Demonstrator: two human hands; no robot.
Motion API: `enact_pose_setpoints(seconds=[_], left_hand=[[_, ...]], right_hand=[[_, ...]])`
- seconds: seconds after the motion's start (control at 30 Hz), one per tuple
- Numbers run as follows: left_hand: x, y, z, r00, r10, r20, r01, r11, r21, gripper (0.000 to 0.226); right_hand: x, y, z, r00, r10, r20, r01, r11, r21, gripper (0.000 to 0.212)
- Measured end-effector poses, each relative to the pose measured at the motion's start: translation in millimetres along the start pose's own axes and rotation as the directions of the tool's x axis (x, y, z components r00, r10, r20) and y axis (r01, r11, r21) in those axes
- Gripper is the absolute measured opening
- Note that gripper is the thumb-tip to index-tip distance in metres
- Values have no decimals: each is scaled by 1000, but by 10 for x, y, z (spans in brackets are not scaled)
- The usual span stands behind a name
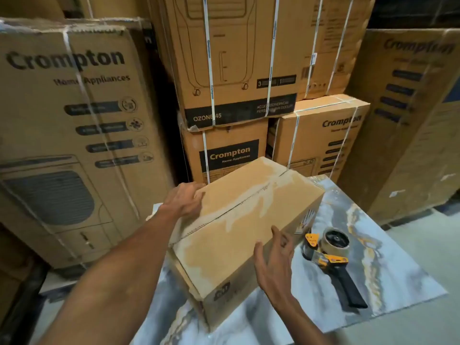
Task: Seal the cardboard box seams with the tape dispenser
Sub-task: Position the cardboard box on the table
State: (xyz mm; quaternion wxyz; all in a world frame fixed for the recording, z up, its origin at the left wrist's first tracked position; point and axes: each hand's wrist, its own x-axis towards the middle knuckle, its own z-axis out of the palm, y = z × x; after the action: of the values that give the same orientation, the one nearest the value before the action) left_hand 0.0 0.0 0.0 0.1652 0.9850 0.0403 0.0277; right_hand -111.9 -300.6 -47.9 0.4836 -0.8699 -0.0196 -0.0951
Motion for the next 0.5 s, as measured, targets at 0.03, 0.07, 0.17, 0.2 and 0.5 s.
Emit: enact_pose_setpoints(seconds=[0.03, 0.07, 0.17, 0.2, 0.5], left_hand=[[28, -20, 26, 1000, -26, 1, 27, 1000, -15, 59], [44, -27, 17, 999, -52, 8, 52, 998, -21, 57], [43, -74, 139, 996, -74, 43, 75, 997, -35, 52], [49, -102, 184, 996, -83, 44, 86, 995, -59, 54], [-145, 97, 95, 981, -193, 10, 193, 973, -123, 52]], right_hand=[[3, -10, 8, 1000, 5, -8, -5, 1000, 20, 52], [17, 2, 34, 1000, 5, -26, -5, 1000, 16, 52], [5, 75, 82, 999, -29, -29, 30, 999, 24, 52], [9, 93, 91, 999, -37, -37, 38, 999, 24, 52], [65, 145, 110, 998, -67, -17, 68, 996, 57, 53]])
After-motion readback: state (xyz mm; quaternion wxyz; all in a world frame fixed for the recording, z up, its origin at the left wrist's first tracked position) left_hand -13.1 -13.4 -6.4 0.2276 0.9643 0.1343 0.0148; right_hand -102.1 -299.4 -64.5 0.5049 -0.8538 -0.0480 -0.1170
